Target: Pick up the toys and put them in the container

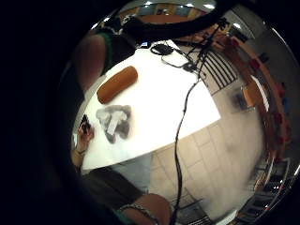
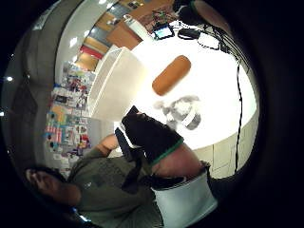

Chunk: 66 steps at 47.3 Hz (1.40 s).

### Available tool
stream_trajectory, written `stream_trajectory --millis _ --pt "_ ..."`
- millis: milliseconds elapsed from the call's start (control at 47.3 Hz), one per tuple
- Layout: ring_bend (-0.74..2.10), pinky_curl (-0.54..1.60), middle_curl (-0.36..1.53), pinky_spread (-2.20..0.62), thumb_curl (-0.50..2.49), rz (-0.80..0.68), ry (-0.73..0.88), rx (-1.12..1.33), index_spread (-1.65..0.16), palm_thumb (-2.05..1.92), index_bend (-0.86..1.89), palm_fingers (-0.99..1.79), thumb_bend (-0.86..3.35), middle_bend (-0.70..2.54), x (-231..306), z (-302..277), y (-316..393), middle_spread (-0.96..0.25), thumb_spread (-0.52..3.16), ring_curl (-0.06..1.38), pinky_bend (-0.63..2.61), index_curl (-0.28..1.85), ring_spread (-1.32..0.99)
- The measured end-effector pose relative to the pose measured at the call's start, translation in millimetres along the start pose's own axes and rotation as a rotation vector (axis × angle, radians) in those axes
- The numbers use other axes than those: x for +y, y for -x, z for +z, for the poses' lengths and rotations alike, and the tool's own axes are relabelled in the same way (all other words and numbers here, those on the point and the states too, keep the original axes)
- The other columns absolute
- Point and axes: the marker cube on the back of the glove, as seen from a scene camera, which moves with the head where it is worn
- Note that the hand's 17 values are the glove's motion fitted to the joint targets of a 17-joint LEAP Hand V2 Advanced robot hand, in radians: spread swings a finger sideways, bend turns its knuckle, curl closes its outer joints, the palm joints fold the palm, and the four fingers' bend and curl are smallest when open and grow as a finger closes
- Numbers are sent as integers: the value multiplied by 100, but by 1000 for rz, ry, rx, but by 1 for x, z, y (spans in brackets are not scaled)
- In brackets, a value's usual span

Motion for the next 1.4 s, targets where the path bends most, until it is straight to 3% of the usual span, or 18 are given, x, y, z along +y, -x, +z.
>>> stream_trajectory --millis 190,465,719,782,888,973,1121,1226,1396 --pt "34 19 9 1 6 -19 32 -16 -28 -6 16 36 -5 21 -2 7 2 -9 82 10 56 9 -10" --pt "40 24 16 1 12 -63 62 -29 -35 -8 16 30 -6 22 -13 28 16 -11 104 14 61 14 -14" --pt "48 26 21 0 17 -114 208 78 -38 -3 20 34 -3 23 -18 168 37 -13 111 16 63 18 -17" --pt "48 26 23 0 19 -136 164 195 -40 -1 22 38 -2 24 -12 201 38 -15 111 16 62 20 -20" --pt "58 26 25 -6 22 -166 -80 269 -42 2 22 64 -1 29 -4 226 39 -20 111 18 62 21 -27" --pt "79 25 32 -22 25 -192 -172 245 -40 12 16 108 4 48 -6 224 39 -27 118 24 61 19 -36" --pt "118 36 44 -34 34 -234 -264 184 -36 31 11 141 11 75 -11 185 59 -29 115 41 81 17 -39" --pt "133 43 51 -38 39 -269 -360 -17 -34 36 17 135 10 89 -20 123 102 -29 111 49 93 18 -37" --pt "145 48 58 -40 44 -504 -497 -363 -32 39 26 127 7 103 -45 36 214 -28 108 55 101 23 -35"
